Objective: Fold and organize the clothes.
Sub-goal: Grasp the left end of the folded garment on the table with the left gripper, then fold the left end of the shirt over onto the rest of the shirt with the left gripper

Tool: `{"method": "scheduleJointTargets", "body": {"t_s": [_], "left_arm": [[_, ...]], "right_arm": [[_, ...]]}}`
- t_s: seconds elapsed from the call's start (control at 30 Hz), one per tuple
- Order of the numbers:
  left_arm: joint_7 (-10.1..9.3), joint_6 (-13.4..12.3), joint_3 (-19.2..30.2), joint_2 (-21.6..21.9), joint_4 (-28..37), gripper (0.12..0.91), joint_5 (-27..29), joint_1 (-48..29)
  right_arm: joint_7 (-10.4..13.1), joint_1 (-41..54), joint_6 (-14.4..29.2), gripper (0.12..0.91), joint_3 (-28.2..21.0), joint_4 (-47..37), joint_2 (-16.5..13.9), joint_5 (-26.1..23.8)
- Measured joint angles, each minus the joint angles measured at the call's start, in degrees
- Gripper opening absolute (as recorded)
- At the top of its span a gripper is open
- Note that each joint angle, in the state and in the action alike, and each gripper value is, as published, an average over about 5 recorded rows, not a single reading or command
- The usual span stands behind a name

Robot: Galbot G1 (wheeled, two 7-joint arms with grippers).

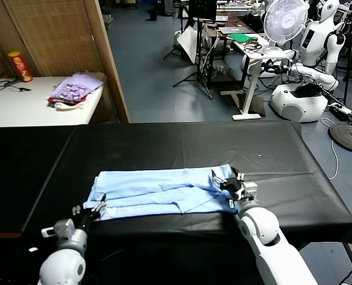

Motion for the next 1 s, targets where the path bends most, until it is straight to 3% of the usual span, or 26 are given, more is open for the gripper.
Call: {"method": "scheduleJointTargets", "body": {"t_s": [0.17,0.23,0.47,0.73,0.87,1.0], "left_arm": [[0.67,-0.7,0.1,-0.8,0.7,0.219,2.6,-0.7],[1.24,-0.9,0.0,-0.6,0.9,0.163,4.0,-1.0],[1.70,-0.8,-2.6,3.5,1.5,0.155,13.6,-0.7],[0.97,-3.6,-9.9,15.7,3.5,0.154,23.1,1.8],[0.66,-1.8,-11.3,19.3,1.9,0.154,23.5,2.1],[0.08,1.7,-8.6,18.6,-2.4,0.154,20.1,1.1]], "right_arm": [[0.0,-0.6,0.1,0.798,0.4,0.5,0.3,-0.2],[0.0,-0.7,0.1,0.798,0.6,0.8,0.4,-0.2],[0.7,-1.0,-0.9,0.798,1.5,2.1,0.4,-0.2],[1.2,-1.9,-1.3,0.798,1.8,3.8,0.8,-0.1],[1.4,-2.5,-1.5,0.798,1.7,4.4,1.4,-0.5],[1.8,-3.3,-1.9,0.798,2.2,5.4,1.4,-0.9]]}}
